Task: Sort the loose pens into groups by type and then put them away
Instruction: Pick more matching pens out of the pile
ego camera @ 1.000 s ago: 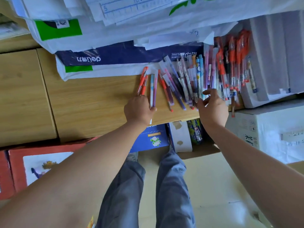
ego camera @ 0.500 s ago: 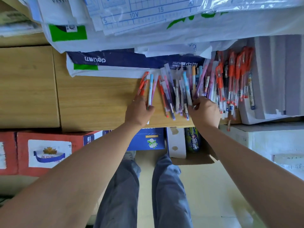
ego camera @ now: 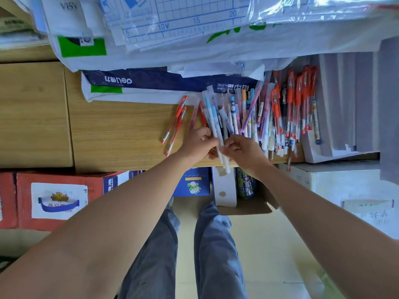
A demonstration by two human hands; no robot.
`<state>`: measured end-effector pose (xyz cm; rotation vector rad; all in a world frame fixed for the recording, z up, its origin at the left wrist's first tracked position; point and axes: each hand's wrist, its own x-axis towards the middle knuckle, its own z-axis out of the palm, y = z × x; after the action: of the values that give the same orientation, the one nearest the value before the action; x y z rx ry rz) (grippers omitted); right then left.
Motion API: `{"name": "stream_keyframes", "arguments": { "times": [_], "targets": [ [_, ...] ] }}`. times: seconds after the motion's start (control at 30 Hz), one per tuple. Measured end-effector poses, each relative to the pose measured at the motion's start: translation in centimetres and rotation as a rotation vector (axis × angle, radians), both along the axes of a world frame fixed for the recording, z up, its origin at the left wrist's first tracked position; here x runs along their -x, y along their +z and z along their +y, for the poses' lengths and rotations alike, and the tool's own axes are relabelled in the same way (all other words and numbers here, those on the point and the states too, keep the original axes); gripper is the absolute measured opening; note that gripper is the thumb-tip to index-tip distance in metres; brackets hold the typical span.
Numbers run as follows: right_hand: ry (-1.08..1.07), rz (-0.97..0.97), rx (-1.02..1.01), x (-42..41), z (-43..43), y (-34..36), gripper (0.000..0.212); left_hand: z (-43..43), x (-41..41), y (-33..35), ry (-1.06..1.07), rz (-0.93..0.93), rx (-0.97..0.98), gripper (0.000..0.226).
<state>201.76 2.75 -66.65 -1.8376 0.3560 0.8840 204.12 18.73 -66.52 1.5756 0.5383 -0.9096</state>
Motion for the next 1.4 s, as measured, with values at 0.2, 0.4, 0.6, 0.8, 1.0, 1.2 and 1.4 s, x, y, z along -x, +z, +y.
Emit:
{"name": "stream_keyframes", "arguments": {
  "times": [0.2, 0.4, 0.6, 0.8, 1.0, 1.2, 1.4],
  "targets": [
    [0.059, -0.065, 0.022, 0.2, -0.5, 0.5, 0.010, -0.5, 0.3, 0.1, 0.018, 0.010, 0.028, 0.029],
    [-0.072, -0.354, 0.464, -0.5, -1.8, 0.4, 0.020, -0.6, -0.1, -0.8, -0.052, -0.081, -0.113, 0.028],
    [0.025, -0.336, 0.636, -1.3, -0.7, -0.8, 0.029, -0.2, 0.0, -1.4, -0.153, -0.113, -0.198, 0.026],
    [-0.139, -0.297, 0.682, -1.6, -0.5, -1.6, 0.027, 0.4, -0.1, -2.0, -0.199, -0.113, -0.228, 0.029],
    [-0.028, -0.255, 0.761, -1.1, -0.6, -2.0, 0.023, 0.6, 0.0, -2.5, -0.205, -0.104, -0.225, 0.030],
    [-0.073, -0.250, 0.757, -1.8, 0.0, -2.1, 0.023, 0.1, -0.3, -2.8, -0.202, -0.100, -0.190, 0.025],
    [-0.176, -0.273, 0.617, -1.8, -0.5, -1.5, 0.020, 0.0, -0.5, -2.9, -0.187, -0.092, -0.163, 0.024]
  ]
}}
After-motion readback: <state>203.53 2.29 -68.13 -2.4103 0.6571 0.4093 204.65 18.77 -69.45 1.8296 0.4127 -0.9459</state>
